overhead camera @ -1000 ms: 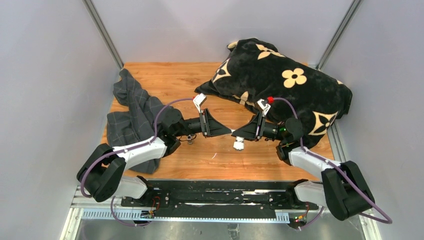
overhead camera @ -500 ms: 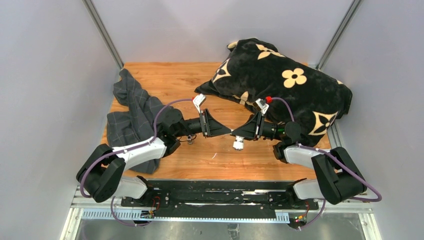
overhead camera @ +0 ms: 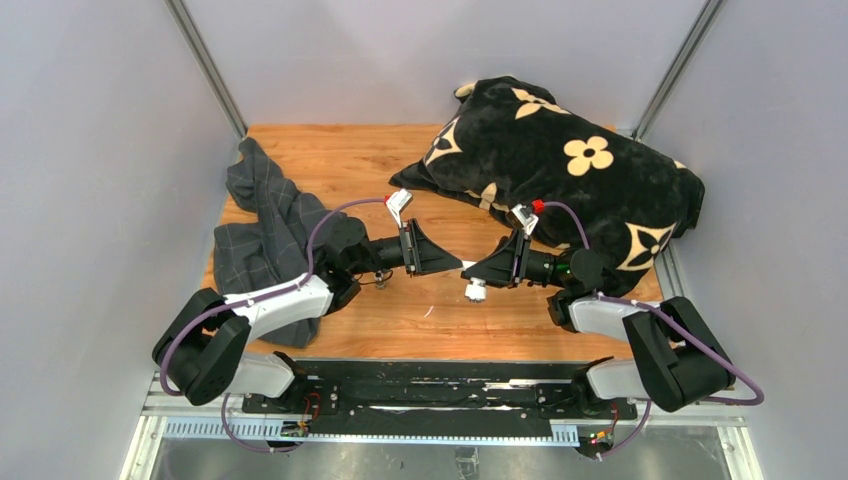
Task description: Install the water faucets
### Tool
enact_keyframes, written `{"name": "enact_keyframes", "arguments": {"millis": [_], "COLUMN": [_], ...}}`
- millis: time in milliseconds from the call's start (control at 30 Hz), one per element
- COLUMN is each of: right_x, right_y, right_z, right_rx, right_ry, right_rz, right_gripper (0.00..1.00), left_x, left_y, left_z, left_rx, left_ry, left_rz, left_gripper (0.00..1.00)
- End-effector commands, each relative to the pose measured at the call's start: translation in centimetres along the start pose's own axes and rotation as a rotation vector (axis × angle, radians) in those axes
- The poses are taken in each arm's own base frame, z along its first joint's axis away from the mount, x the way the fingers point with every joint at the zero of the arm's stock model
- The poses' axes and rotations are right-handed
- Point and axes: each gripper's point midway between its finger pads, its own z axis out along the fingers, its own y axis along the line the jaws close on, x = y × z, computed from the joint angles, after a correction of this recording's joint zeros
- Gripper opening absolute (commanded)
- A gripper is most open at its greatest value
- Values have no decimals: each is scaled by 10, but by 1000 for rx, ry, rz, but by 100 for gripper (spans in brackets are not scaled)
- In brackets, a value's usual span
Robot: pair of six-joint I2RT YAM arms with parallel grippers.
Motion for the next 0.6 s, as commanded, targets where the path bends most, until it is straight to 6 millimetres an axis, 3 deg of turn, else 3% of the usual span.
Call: {"name": "enact_keyframes", "arguments": {"millis": [0, 100, 333, 467, 500, 533, 567], "right_x": [11, 9, 6, 8, 8, 8, 8], "right_y": [1, 0, 2, 4, 3, 4, 4], "right_z": [0, 1, 3, 3, 3, 2, 2], "right_rx": [-7, -4, -9, -15, -15, -14, -15], "right_ry": [39, 37, 50, 59, 58, 59, 57], "right_rz": [-60, -75, -83, -81, -80, -79, -79], "right_gripper": [51, 50, 23, 23, 18, 5, 1], "left_x": [-7, -6, -4, -4, -4, -5, -5], "left_y": [-19, -17, -15, -14, -15, -15, -15], "left_z": [1, 1, -1, 0, 0, 0, 0], "left_rx": [45, 30, 13, 11, 12, 11, 11], "left_ry": [-16, -5, 4, 4, 6, 4, 4], "left_rz": [56, 52, 62, 65, 68, 69, 70], "left_gripper": [0, 0, 0, 0, 0, 0, 0]}}
